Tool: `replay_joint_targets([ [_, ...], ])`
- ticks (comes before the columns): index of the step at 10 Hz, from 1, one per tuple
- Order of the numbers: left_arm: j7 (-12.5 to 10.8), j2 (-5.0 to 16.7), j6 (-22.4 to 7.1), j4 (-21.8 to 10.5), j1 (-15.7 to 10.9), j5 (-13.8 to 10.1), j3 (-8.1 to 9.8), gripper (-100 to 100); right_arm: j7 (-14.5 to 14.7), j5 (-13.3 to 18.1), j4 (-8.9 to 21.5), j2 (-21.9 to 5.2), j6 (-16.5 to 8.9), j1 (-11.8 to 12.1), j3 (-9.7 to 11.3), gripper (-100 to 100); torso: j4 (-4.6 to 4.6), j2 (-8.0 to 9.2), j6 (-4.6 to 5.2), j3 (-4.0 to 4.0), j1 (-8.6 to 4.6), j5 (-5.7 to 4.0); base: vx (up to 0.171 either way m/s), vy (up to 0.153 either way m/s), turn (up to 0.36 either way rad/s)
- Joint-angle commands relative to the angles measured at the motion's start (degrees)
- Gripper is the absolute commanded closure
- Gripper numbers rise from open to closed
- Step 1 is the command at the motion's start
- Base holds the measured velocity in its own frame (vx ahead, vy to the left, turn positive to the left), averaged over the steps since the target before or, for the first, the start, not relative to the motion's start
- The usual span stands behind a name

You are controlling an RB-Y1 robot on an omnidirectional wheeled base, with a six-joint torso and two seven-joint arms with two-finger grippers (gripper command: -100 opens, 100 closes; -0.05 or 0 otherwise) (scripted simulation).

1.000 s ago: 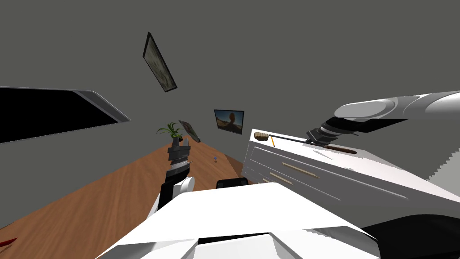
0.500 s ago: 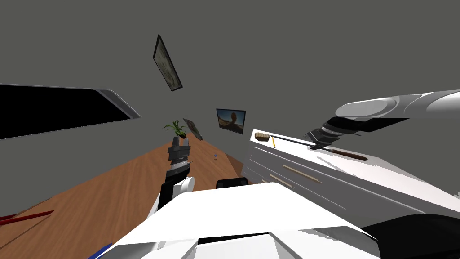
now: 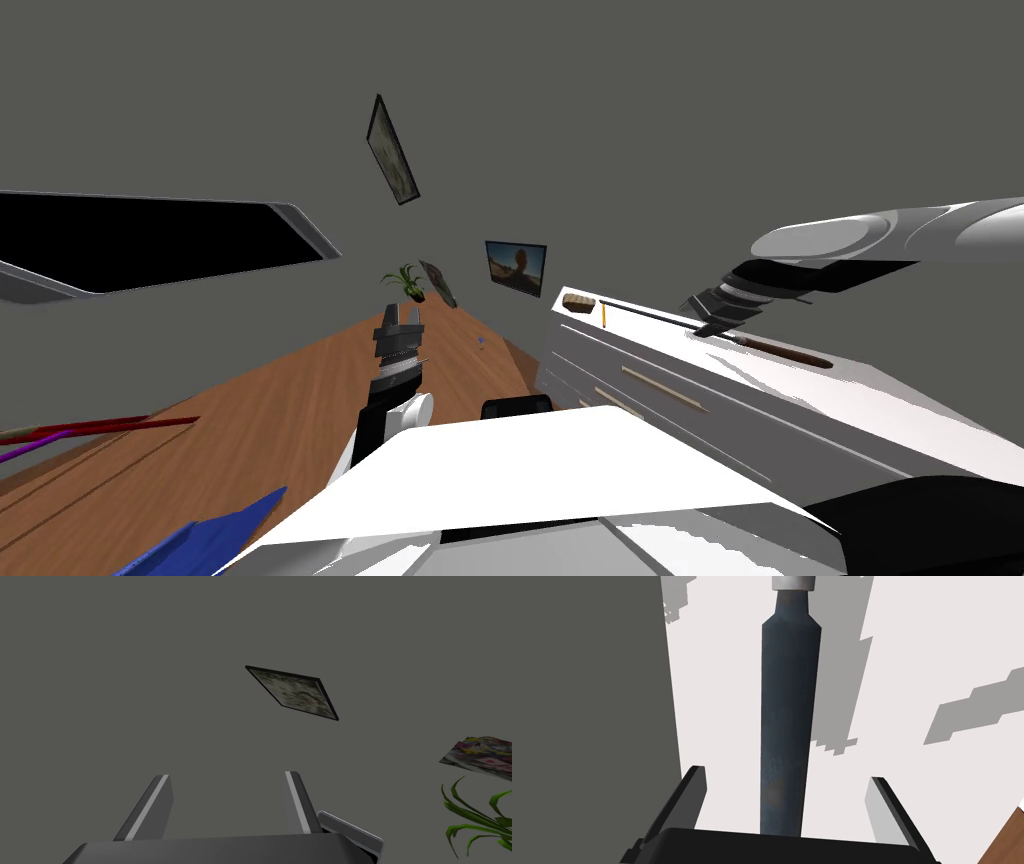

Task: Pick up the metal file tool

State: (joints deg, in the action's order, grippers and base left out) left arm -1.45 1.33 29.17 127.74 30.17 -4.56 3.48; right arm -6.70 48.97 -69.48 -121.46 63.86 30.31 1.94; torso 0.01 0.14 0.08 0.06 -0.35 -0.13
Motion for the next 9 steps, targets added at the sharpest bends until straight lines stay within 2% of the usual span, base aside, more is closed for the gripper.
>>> replay_joint_targets([
  [1, 0.0, 0.0, 0.0, 0.0, 0.0, 0.0, 0.0, 0, -0.8, -1.1, 0.5, -0.2, 1.8, 0.3, 0.0, -100, 0.0, 0.0, 0.0, 0.0, 0.0, 0.0, -0.055, -0.087, 0.233],
  [2, 0.0, 0.0, 0.0, 0.0, 0.0, 0.0, 0.0, 0, -1.1, -1.5, 0.7, -0.3, 2.5, 0.4, 0.0, -100, -0.01, 0.0, -0.02, -0.01, -0.02, -0.01, -0.069, -0.083, 0.17],
  [3, 0.0, 0.0, 0.0, 0.0, 0.0, 0.0, 0.0, 0, -0.8, -1.3, 0.6, -0.2, 1.8, 0.5, -0.2, -100, 0.01, 0.03, 0.02, 0.02, -0.03, -0.01, -0.032, -0.037, 0.029],
  [4, 0.0, 0.0, 0.0, 0.0, 0.0, 0.0, 0.0, 0, -0.8, -1.3, 0.6, -0.2, 2.0, 0.6, -0.2, 0, 0.0, -0.04, 0.05, -0.01, 0.1, 0.01, -0.005, -0.007, -0.005],
  [5, 0.0, 0.0, 0.0, 0.0, 0.0, 0.0, 0.0, 0, 0.9, -3.0, 2.8, 0.3, 2.1, 1.6, 1.0, -100, -0.02, -0.13, 0.04, -0.07, 0.21, 0.04, -0.014, 0.012, 0.154],
  [6, 0.0, 0.0, 0.0, 0.0, 0.0, 0.0, -0.01, 0, 2.7, -4.8, 4.4, 0.9, 2.2, 2.6, 2.1, -100, -0.04, -0.15, 0.0, -0.09, 0.3, 0.06, -0.028, 0.033, 0.224],
  [8, 0.0, 0.0, 0.0, 0.0, 0.0, 0.0, 0.0, 0, 2.7, -4.8, 4.9, 0.9, 2.2, 2.6, 2.1, -100, -0.02, -0.11, 0.03, -0.06, 0.4, 0.1, -0.019, 0.026, 0.036],
  [9, 0.0, 0.0, 0.0, 0.0, 0.0, 0.0, 0.0, 0, 4.5, -6.5, 7.0, 1.5, 2.3, 3.5, 3.3, -100, -0.02, -0.14, 0.05, -0.08, 0.37, 0.09, -0.011, 0.027, 0.133],
])
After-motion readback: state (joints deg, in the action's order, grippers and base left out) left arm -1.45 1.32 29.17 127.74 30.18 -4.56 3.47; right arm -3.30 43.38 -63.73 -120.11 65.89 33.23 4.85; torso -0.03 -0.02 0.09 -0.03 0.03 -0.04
